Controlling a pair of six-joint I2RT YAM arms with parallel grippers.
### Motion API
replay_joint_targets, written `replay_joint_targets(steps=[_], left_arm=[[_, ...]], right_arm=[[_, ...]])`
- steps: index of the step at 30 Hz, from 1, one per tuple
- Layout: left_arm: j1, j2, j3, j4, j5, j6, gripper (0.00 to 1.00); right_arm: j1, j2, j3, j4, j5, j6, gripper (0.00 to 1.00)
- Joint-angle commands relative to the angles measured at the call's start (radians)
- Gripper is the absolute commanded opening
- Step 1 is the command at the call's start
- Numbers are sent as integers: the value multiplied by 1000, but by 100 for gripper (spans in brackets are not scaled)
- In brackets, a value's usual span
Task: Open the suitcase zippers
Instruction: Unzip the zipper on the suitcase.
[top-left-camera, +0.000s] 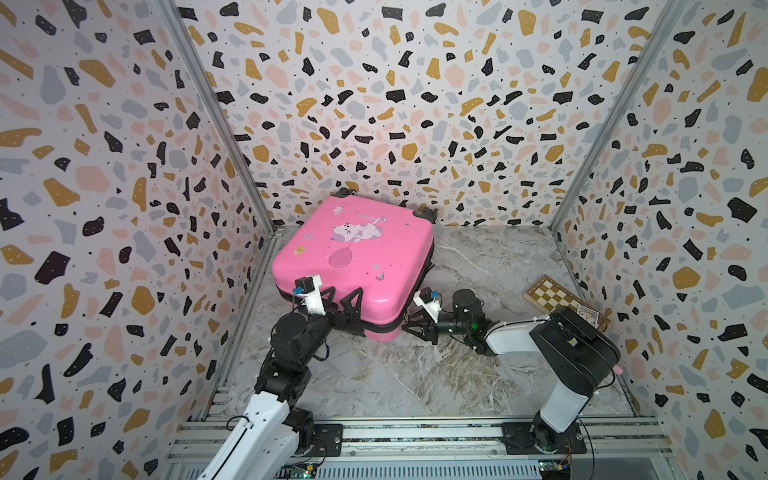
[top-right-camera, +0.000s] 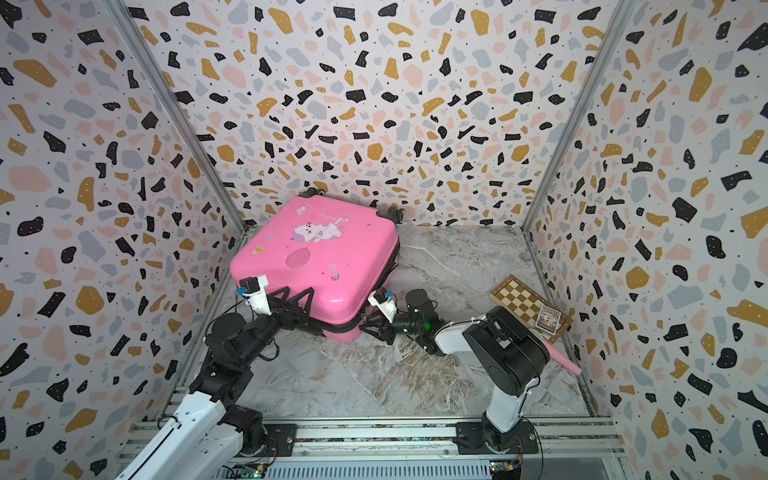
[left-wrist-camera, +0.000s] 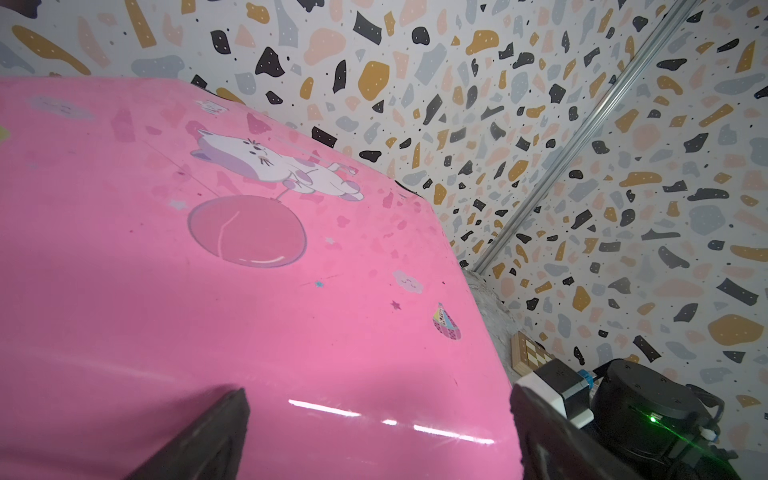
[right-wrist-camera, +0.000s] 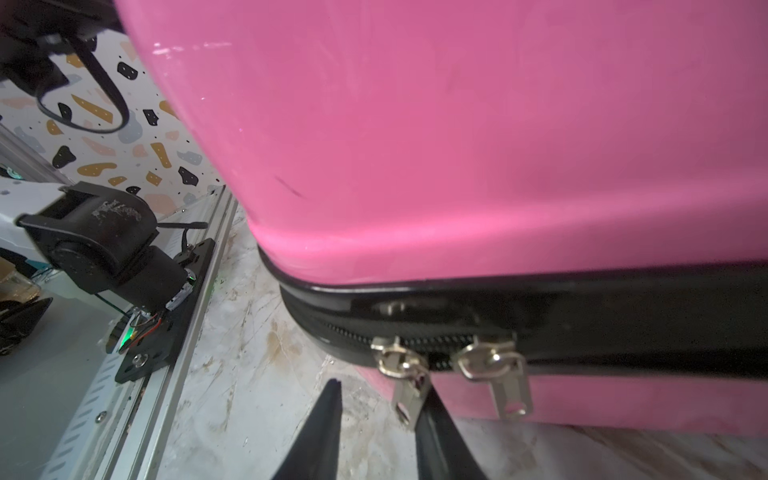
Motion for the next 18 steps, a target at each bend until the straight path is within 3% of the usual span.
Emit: replay_joint_targets(steps=[1, 18], left_arm=[[-7, 13, -13, -7, 25, 1, 99], [-6, 8, -15, -7, 26, -2, 99]], right_arm=[[3, 20, 40, 36, -1, 24, 34], [5, -12, 15, 29, 26, 13, 8]])
